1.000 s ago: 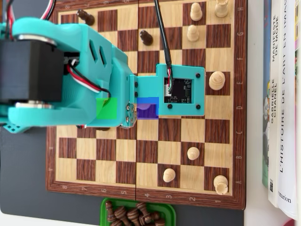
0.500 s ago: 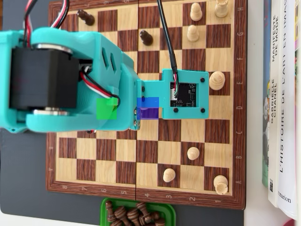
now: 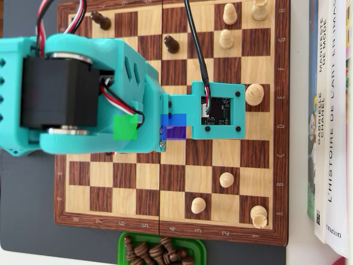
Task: Play chess
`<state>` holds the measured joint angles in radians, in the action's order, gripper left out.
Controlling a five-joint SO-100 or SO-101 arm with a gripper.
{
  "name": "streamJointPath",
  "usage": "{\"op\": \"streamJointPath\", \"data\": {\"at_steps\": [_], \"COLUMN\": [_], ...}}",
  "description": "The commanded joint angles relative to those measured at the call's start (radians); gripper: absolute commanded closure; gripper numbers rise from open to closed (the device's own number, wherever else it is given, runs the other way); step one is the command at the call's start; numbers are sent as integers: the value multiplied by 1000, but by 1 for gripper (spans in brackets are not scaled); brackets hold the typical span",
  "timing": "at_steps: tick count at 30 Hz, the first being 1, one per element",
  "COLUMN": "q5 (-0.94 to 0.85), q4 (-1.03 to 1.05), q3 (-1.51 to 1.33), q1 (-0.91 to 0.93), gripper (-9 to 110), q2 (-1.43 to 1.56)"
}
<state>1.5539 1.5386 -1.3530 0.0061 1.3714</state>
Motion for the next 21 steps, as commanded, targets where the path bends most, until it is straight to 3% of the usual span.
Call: {"op": "streamJointPath", "data": {"at_steps": [1, 21], "q5": [0, -3], "q4": [3, -5], "q3": [29, -5], "q1": [-5, -12], "gripper": [88, 88], "q2": [8, 5]}}
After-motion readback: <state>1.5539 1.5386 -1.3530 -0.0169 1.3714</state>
